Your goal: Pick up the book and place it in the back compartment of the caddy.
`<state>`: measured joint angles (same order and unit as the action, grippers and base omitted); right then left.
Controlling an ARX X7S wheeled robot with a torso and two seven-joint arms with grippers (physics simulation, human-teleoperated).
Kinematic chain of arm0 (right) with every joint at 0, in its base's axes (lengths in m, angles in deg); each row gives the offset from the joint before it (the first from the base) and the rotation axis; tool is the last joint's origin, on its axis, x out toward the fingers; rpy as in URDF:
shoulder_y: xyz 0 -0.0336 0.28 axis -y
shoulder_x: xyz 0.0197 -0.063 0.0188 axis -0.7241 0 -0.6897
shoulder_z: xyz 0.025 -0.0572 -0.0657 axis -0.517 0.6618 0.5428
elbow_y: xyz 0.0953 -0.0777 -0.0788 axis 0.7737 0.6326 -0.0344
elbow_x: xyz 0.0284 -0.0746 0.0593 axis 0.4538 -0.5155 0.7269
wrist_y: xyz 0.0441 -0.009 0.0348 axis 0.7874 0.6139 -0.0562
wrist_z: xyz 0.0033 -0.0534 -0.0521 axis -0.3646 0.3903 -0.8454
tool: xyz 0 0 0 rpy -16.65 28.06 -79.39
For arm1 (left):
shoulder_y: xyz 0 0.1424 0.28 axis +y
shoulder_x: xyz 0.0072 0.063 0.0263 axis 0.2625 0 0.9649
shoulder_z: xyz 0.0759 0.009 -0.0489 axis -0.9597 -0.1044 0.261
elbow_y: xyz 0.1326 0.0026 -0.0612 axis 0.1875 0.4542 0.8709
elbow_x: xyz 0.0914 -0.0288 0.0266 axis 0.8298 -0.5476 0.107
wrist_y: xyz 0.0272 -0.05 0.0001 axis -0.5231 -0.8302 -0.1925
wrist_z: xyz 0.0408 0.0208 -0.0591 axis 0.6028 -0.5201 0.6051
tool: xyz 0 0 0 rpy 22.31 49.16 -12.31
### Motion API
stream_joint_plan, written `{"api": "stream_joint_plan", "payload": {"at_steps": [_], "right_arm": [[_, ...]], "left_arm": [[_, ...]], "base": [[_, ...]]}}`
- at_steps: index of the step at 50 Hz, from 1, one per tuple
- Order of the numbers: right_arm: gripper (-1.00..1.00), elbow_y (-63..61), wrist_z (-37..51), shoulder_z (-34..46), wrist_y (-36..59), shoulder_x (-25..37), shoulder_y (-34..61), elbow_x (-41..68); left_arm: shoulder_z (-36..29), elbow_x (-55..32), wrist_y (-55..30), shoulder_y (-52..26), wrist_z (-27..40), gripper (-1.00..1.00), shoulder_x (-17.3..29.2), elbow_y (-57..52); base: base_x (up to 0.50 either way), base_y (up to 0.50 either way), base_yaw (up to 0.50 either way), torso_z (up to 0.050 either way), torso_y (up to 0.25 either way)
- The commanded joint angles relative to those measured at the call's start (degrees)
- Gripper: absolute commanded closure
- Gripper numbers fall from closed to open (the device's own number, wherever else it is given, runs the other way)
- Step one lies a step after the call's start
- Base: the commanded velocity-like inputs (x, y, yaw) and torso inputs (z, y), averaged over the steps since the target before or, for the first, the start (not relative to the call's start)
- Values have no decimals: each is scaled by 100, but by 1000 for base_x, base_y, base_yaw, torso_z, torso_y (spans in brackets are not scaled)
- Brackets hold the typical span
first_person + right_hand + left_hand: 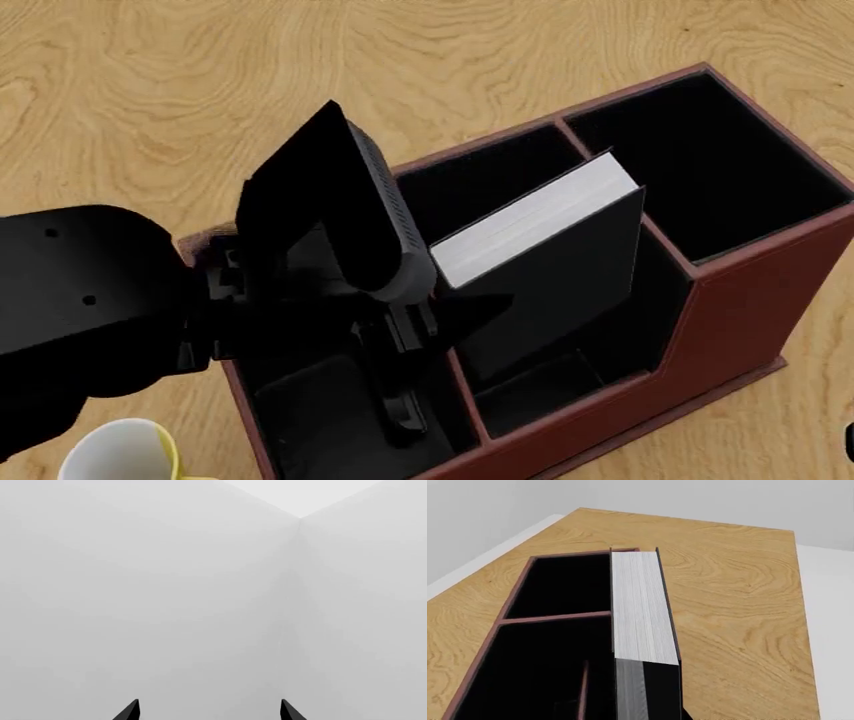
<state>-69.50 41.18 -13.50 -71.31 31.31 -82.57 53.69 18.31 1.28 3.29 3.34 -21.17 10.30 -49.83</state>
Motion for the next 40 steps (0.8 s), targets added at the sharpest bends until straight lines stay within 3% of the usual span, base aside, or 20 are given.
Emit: {"api": "stream_joint_plan", "payload": {"at_steps": [1, 40], "right_arm": [[-100, 43, -24, 154, -21, -27, 74, -72], [-100, 59, -149, 370, 86, -201, 283, -150]], "left_arm": [[-10, -12, 176, 57, 14, 100, -86, 138], [-434, 443, 855, 224, -341, 100, -307, 907]], "base": [[0, 0, 0, 0, 0], [0, 0, 0, 0, 1]]}}
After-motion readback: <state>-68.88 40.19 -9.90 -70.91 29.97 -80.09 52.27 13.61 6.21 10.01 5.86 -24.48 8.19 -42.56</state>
